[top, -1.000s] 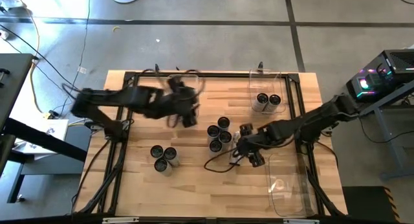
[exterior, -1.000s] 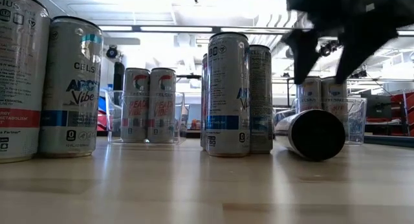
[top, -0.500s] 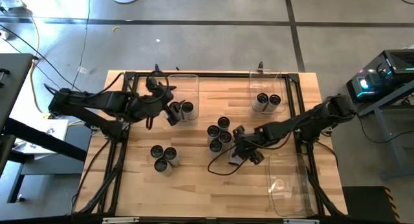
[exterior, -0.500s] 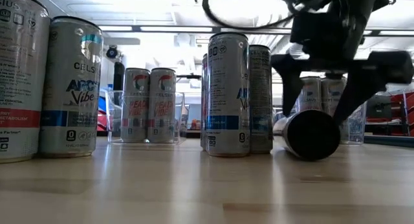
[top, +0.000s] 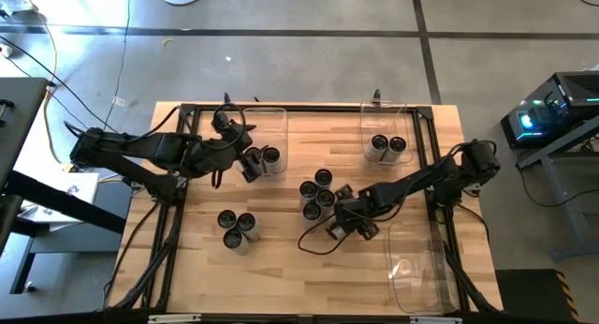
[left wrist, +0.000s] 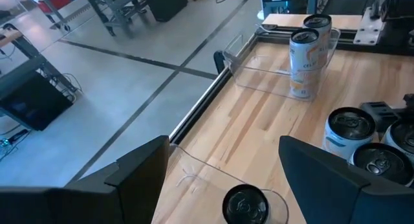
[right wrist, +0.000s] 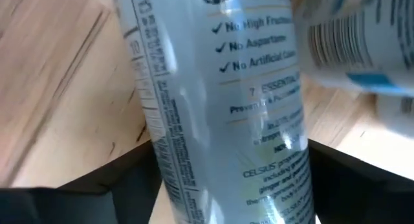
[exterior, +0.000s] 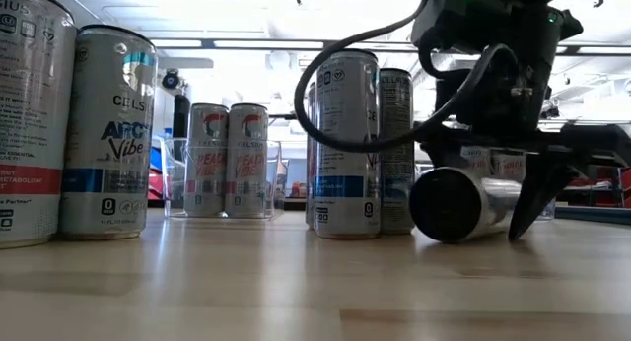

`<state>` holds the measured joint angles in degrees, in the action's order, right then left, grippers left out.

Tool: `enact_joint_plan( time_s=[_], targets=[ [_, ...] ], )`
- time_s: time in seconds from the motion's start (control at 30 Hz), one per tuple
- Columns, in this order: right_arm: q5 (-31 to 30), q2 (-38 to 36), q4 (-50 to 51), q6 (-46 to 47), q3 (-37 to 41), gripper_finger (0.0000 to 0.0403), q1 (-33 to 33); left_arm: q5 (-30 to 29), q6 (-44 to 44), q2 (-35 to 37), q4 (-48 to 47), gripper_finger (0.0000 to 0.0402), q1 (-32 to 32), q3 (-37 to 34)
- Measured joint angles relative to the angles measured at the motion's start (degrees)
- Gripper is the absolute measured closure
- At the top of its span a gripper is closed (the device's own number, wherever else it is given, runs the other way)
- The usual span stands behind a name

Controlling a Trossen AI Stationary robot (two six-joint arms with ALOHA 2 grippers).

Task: Sort soda cans
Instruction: Put the white-yellow soda can into the top right transparent bin

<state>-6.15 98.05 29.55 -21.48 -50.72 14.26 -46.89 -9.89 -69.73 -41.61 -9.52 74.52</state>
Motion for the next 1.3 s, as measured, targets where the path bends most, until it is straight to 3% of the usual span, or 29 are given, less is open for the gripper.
enact_joint_plan(
  time_s=[0.17, 0.37, 0.53, 0.63, 0.8, 0.9, 1.03, 1.13, 1.3],
  targets=[
    [1.92, -4.57, 6.77, 8.27, 0.48, 0.0165, -0.01, 1.96, 0.30, 0.00, 1.65, 0.0117, 0.00, 0.00],
    [3.62, -16.30, 12.14, 19.25, 2.34, 0.0167, 0.59, 5.96, 4.37, -0.38, 3.18, 0.0117, -0.02, 0.01],
    [4.68, -29.50, 5.09, 25.41, 9.03, 0.0167, 1.04, 9.51, 10.73, -2.76, 6.98, 0.0117, -0.02, 0.00],
    [5.93, -36.21, -1.75, 25.58, 13.12, 0.0167, -0.51, 14.94, 17.52, -5.39, 13.22, 0.0117, 0.25, 0.00],
    [15.26, -43.66, -14.80, 20.45, 17.91, 0.0167, -5.64, 31.97, 28.35, -11.71, 24.74, 0.0117, 2.32, 0.01],
    [24.48, -45.02, -22.77, 16.12, 20.23, 0.0167, -9.59, 39.55, 36.01, -16.07, 29.91, 0.0117, 3.82, 0.02],
    [34.74, -44.24, -31.07, 13.58, 20.92, 0.0167, -15.35, 45.07, 47.32, -21.62, 36.43, 0.0117, 4.82, 0.00],
    [38.47, -42.58, -32.27, 12.69, 21.09, 0.0167, -18.97, 47.01, 50.62, -25.10, 41.33, 0.0117, 4.97, 0.66],
    [40.79, -40.23, -34.31, 11.87, 21.09, 0.0167, -23.17, 52.34, 50.36, -29.09, 40.90, 0.0108, 5.42, 4.11]
  ],
)
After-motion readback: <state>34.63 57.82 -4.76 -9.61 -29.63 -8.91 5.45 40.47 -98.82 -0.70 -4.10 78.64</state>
